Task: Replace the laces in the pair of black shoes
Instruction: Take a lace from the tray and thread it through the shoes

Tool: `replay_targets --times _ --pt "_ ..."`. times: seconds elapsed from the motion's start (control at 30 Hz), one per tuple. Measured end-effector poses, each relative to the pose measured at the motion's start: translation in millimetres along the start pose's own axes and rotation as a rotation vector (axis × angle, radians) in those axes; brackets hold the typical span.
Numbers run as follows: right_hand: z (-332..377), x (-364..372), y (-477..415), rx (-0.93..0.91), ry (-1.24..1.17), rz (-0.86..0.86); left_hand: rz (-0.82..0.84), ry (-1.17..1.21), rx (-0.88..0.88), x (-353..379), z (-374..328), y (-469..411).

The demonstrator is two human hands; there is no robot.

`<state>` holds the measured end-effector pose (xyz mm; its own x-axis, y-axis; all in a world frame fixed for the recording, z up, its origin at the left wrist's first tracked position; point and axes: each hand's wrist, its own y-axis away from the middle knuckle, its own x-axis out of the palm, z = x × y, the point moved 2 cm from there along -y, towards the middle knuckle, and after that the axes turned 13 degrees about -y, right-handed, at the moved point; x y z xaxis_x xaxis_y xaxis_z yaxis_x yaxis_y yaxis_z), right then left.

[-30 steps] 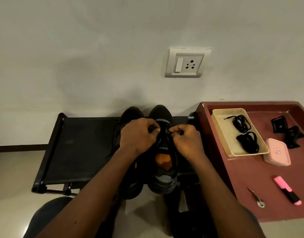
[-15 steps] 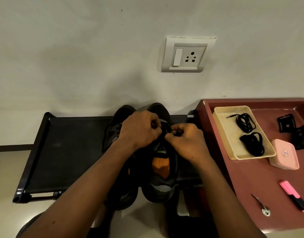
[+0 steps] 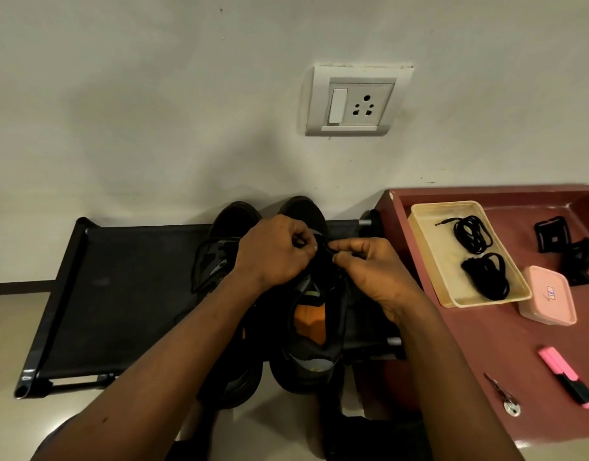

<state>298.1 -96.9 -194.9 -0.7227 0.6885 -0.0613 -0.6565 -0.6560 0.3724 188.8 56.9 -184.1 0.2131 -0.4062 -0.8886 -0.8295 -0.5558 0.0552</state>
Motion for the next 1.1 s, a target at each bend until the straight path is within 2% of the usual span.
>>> replay_targets --times 0.3,0.4,0.53,0.73,0.8,0.9,1.03,1.1 --pt "1.5 7.1 -1.0 0.006 -0.035 -0.031 -0.072 -0.09 0.009 16.6 -1.2 5.1" --pt "1.7 8.9 -1.8 -0.036 -0.042 -0.125 -0.091 -0.069 0.016 16.0 -0.3 6.5" --pt "1.3 18.7 -3.7 -0.129 0.112 -0.247 -0.105 -0.06 0.025 13.0 -1.4 8.8" --pt "9.3 14.2 -3.2 -0.177 0.252 -0.372 -0.151 -0.175 0.022 9.8 0.4 11.9" --pt "14.3 10.0 -1.3 -0.212 0.22 -0.429 -0.157 -0.197 0.017 9.2 1.4 12.3" --pt "23.1 2.6 3.7 -0.254 -0.036 -0.527 -0.138 -0.211 0.019 7.8 1.6 12.0" --pt "39.3 -12.5 9.6 -0.32 -0.714 -0.528 -0.135 -0.191 0.012 6.2 2.2 12.7" --pt "45.7 -22.7 13.5 -0.374 -0.943 -0.509 -0.134 -0.181 0.007 5.7 2.9 13.1"
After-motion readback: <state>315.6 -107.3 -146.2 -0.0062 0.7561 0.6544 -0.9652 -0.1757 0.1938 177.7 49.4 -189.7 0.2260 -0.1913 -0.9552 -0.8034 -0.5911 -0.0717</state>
